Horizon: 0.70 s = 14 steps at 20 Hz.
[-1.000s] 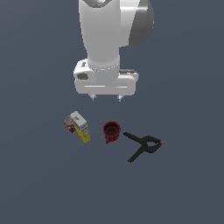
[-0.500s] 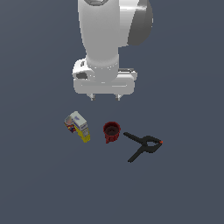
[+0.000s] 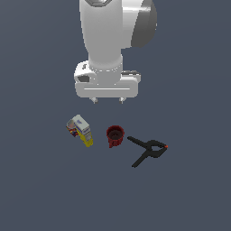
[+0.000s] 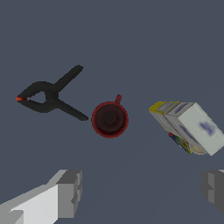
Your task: Pick up a designated object from a clutter of objects.
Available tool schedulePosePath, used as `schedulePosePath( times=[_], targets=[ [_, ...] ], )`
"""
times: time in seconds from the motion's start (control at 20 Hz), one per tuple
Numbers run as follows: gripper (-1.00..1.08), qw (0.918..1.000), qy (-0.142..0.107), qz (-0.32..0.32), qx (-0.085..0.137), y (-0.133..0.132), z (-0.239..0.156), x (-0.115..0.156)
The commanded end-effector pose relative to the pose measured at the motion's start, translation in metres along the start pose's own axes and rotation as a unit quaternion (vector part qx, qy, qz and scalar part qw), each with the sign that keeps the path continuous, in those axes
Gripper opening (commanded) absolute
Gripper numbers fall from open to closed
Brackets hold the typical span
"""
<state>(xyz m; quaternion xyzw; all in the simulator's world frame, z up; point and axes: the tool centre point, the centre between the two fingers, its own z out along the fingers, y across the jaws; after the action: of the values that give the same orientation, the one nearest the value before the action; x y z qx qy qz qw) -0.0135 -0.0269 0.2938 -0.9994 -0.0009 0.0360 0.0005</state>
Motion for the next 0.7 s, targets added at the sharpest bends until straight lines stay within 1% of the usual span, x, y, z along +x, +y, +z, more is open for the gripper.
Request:
schedulePosePath(
  times=[0.0,0.35,0.65],
  targets=[
    [1.0,1.0,0.001,-0.006,0.0,0.002,0.002,0.001],
    [1.0,0.9991,0.004,-0.041,0.002,0.014,0.01,0.005],
    [1.0,0.9961,0.009,-0.088,0.002,0.031,0.021,0.009]
  ],
)
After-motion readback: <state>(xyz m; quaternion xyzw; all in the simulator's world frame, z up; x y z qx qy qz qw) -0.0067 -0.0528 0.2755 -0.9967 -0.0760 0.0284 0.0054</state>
